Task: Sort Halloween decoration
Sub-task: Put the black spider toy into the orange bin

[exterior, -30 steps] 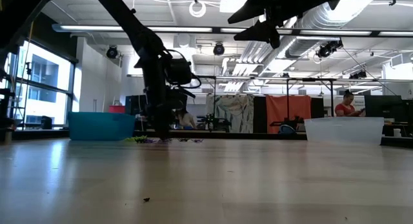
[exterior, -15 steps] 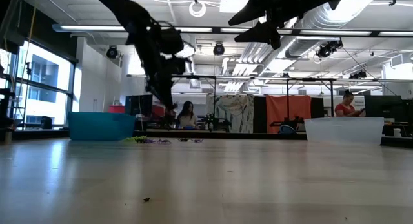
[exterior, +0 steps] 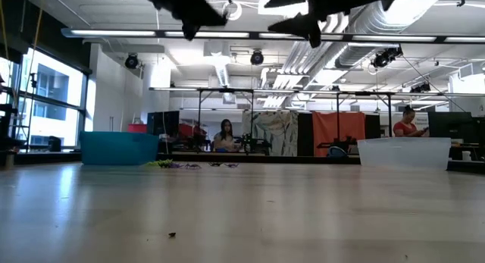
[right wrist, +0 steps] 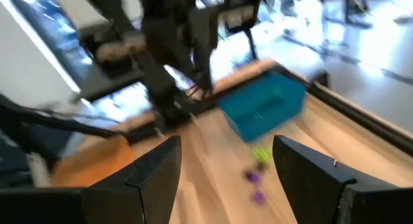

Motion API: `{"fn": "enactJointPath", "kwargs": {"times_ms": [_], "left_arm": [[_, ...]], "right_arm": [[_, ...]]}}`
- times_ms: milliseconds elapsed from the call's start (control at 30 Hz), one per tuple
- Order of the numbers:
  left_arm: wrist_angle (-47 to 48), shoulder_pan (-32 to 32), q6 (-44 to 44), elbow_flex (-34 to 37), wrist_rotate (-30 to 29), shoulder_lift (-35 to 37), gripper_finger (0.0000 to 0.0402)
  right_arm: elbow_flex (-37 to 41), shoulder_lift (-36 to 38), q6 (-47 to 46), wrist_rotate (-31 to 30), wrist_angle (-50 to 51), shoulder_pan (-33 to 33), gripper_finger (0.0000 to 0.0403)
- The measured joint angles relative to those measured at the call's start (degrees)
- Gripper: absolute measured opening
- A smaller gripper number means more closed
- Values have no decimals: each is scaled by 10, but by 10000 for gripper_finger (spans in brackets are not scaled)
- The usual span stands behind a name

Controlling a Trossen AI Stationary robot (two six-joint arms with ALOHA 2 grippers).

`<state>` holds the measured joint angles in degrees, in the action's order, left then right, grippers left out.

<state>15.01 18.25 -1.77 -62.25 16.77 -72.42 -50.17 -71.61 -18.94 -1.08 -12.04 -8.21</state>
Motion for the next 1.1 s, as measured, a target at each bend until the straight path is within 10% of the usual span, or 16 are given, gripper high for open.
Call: {"fn": "enactJointPath", "kwargs": {"times_ms": [300, 600, 867, 1100], "left_arm": [[-192, -100, 62, 100, -123, 50, 0], [-181, -99, 62, 100, -101, 52, 0], [221, -185, 105, 47, -10, 94, 0], [413, -419, 390, 44, 1, 103, 0]], "right_arm": [[0, 0, 108, 31, -62, 22, 240], [0, 0, 114, 31, -63, 27, 240], [0, 0, 114, 31, -53, 27, 240], [0, 0, 87, 24, -10, 26, 240]]}}
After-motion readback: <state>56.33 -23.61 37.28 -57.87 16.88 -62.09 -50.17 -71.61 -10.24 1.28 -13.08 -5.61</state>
